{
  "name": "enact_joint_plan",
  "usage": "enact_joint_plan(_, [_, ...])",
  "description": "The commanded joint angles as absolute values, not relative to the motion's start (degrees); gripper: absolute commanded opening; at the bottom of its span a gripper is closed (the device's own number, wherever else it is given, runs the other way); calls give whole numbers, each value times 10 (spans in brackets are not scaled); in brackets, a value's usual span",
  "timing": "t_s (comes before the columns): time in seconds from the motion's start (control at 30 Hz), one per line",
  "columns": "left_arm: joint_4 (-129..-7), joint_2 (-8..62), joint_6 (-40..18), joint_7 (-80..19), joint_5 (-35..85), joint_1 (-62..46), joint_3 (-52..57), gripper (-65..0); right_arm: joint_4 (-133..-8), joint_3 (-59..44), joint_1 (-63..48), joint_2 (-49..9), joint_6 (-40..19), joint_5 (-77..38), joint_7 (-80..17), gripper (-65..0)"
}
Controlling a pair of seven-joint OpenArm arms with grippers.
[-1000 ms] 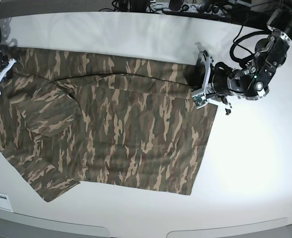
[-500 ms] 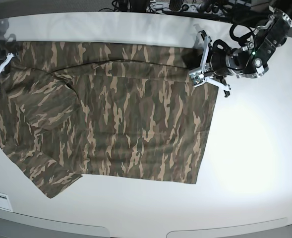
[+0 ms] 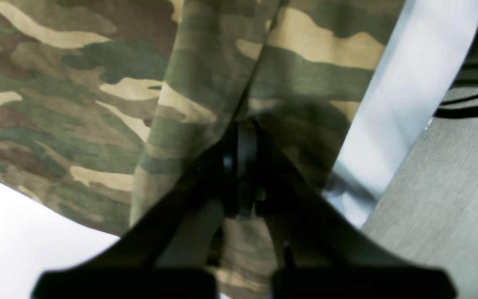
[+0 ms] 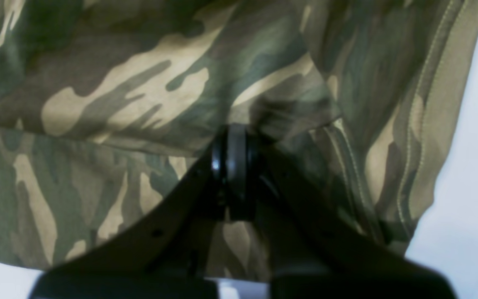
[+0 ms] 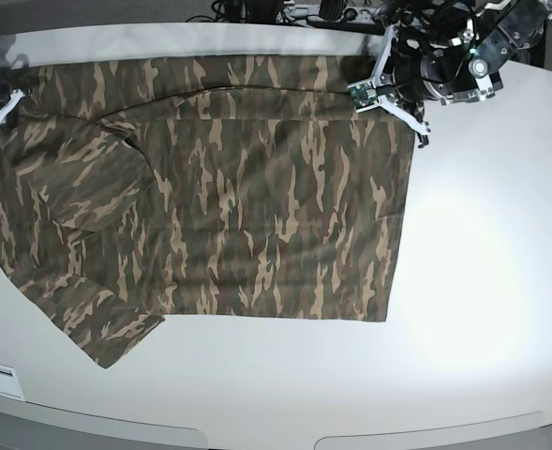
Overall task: Fold the T-shirt properly
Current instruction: 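Pull the grasped shirt edge toward the robot with the left gripper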
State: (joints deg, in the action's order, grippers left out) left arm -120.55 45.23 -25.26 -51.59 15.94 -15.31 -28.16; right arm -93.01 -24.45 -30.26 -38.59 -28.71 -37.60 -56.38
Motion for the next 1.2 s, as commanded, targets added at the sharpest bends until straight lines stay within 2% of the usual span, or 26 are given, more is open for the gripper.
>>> enact_joint_plan(0.0, [-1199, 471, -255, -585, 132, -165, -287, -650, -923, -240, -322, -388, -291, -364, -617, -650])
enact_joint_plan(0.73, [-1234, 479, -250, -573, 157, -167, -287, -650, -954, -240, -414, -387, -270, -366, -616, -650])
enact_joint_plan(1.17, [-1234, 480, -250, -588, 157, -178, -287, -650, -983, -240, -413, -387, -262, -358, -618, -650])
